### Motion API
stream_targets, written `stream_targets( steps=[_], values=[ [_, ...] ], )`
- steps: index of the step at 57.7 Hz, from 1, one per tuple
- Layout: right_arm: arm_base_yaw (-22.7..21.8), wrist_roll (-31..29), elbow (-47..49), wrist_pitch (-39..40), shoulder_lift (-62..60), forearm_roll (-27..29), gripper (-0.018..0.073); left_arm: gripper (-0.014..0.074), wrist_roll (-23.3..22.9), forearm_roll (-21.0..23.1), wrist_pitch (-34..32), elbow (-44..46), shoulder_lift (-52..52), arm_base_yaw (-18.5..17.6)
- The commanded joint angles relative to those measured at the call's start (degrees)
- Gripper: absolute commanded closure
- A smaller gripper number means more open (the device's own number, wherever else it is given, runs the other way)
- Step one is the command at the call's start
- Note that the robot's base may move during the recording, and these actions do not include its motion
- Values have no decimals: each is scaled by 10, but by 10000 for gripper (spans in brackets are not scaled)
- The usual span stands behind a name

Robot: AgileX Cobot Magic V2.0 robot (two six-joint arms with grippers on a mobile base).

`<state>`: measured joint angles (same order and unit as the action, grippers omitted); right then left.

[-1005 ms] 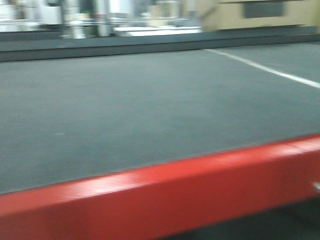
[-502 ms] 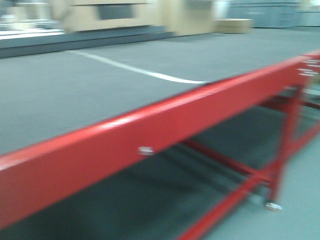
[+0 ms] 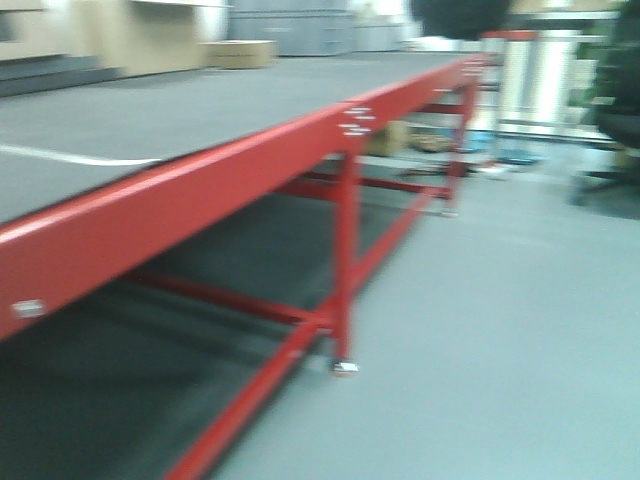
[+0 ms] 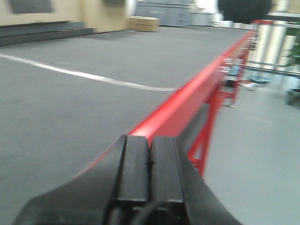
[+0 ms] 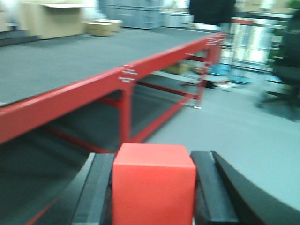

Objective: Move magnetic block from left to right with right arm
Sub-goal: 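Drive the base away from the first table carrying the cube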

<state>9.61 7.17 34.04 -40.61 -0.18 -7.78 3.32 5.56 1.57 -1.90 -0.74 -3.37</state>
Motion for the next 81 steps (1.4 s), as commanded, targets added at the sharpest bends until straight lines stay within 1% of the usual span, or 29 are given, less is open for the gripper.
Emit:
stream_targets(
  steps=[1, 81],
  values=[
    [-2, -5, 12, 50, 10, -6, 336, 722, -3, 3, -48, -5, -6, -1],
    [-2, -5, 12, 50, 9, -6, 336, 722, -3, 3, -48, -5, -4, -1]
  ],
)
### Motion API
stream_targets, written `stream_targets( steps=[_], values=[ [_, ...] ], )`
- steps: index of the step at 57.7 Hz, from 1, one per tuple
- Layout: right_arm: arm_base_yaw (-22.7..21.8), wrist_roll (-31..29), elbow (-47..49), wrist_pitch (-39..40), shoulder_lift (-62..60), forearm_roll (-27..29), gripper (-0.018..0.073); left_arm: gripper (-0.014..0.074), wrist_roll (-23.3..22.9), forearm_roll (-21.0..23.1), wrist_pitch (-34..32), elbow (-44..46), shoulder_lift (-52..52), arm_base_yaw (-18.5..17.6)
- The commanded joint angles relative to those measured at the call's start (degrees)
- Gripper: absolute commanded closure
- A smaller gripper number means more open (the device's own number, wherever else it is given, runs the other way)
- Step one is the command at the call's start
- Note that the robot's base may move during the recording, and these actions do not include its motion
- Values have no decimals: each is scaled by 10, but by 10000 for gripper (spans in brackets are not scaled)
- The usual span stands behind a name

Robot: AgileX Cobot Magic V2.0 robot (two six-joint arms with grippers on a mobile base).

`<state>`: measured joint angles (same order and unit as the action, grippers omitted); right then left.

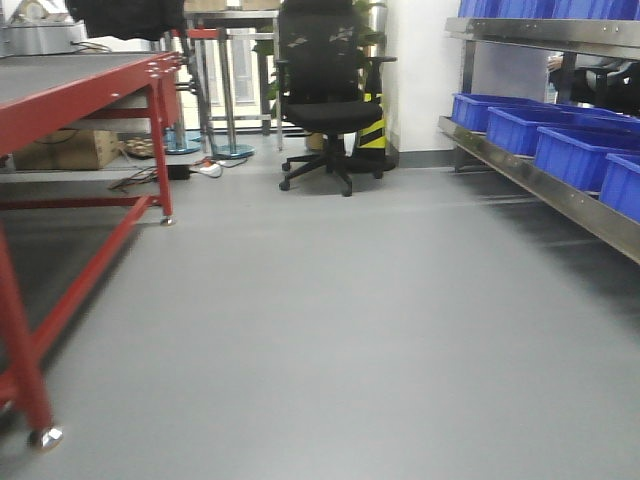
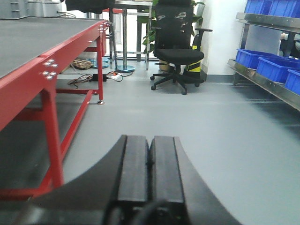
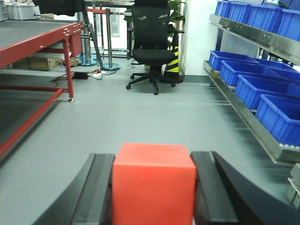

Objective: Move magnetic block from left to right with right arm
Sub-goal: 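Drive the base away from the first table carrying the cube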

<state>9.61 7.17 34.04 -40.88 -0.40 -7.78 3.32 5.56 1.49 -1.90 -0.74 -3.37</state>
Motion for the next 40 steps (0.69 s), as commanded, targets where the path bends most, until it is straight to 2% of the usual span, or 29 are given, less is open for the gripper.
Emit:
stream_targets(
  steps=[1, 40],
  values=[
    [-2, -5, 12, 53, 11, -6, 336, 722, -3, 3, -48, -5, -4, -1],
    [-2, -5, 12, 52, 11, -6, 336, 722, -3, 3, -48, -5, -4, -1]
  ],
)
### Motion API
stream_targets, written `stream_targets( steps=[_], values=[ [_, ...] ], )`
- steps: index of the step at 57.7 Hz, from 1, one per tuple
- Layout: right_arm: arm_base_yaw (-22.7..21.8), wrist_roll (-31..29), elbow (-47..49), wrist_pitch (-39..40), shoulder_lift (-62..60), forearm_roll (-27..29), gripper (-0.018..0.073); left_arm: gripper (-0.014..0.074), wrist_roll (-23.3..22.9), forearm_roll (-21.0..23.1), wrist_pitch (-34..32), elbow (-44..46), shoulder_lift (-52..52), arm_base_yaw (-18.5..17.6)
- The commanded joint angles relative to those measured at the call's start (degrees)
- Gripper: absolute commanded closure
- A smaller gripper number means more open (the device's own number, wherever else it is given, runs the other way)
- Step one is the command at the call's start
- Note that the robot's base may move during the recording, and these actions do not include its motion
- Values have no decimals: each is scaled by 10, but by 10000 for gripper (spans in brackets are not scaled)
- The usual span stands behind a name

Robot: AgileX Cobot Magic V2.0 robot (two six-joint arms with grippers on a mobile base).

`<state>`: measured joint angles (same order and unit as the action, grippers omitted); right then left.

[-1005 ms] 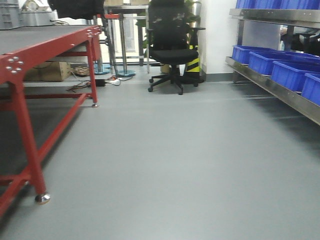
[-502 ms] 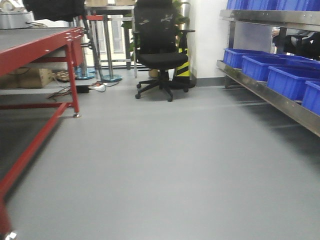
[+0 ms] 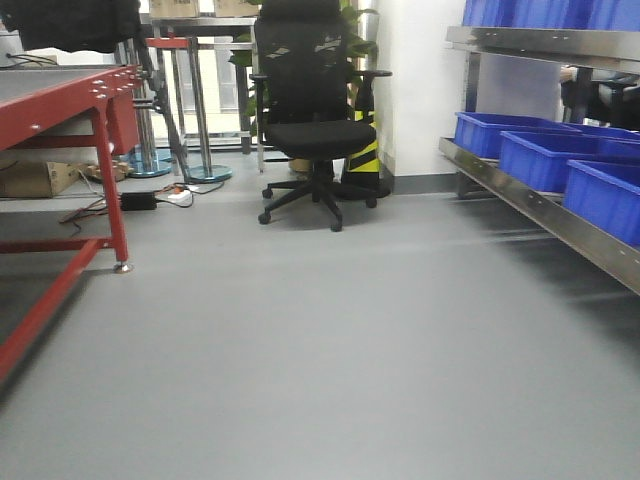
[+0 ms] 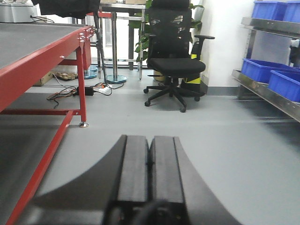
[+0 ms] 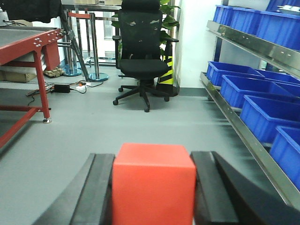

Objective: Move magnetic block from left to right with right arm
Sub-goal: 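Drive the base away from the first table carrying the cube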

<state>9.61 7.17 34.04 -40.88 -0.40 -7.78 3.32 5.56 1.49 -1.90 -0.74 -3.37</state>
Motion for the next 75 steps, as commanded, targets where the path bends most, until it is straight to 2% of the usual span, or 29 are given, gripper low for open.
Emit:
stream_targets(
  steps=[1, 75],
  values=[
    [-2, -5, 12, 52, 11, -6, 336, 722, -3, 3, -48, -5, -4, -1],
    [-2, -5, 12, 53, 12, -6, 336, 722, -3, 3, -48, -5, -4, -1]
  ],
)
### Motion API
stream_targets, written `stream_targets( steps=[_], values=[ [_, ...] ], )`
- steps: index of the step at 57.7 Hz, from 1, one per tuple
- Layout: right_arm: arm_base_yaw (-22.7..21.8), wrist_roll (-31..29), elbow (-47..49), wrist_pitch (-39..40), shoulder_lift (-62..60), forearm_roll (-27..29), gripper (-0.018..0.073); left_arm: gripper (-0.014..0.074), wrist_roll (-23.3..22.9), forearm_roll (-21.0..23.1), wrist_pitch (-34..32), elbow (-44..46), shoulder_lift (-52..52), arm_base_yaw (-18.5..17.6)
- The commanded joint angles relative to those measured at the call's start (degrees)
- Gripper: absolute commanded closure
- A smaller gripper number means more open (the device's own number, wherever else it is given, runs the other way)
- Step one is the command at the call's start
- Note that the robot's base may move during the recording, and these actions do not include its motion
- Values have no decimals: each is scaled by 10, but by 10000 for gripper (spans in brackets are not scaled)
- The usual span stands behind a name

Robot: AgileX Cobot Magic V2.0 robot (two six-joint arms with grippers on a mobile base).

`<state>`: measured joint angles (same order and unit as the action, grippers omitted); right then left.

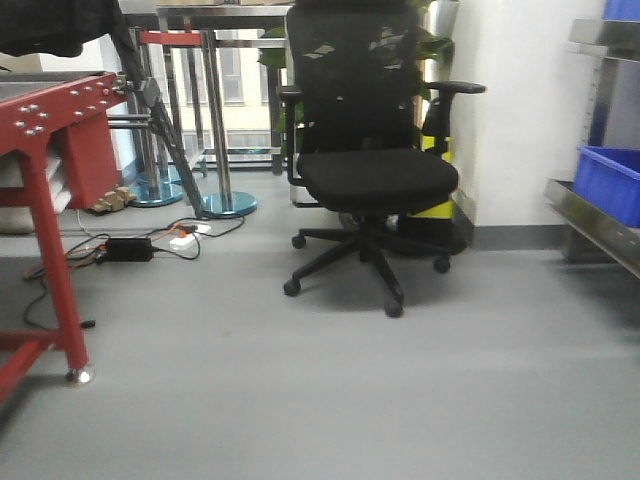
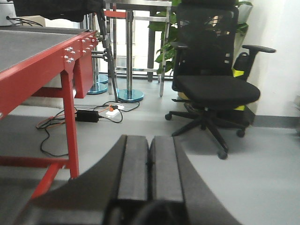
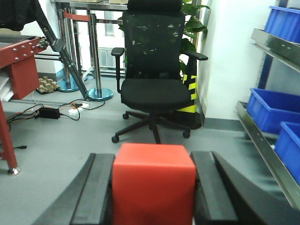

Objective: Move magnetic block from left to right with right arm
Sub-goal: 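Drive the base away from the first table carrying the cube, then turn the base and drive to the second grey table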

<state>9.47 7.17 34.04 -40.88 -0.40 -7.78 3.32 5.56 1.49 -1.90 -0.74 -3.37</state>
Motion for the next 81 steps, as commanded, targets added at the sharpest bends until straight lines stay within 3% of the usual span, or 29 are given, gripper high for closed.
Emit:
stream_targets(
  steps=[1, 81],
  values=[
    [-1, -5, 12, 53, 12, -6, 336, 722, -3, 3, -48, -5, -4, -1],
    [-1, -5, 12, 52, 12, -6, 336, 722, -3, 3, -48, -5, -4, -1]
  ],
)
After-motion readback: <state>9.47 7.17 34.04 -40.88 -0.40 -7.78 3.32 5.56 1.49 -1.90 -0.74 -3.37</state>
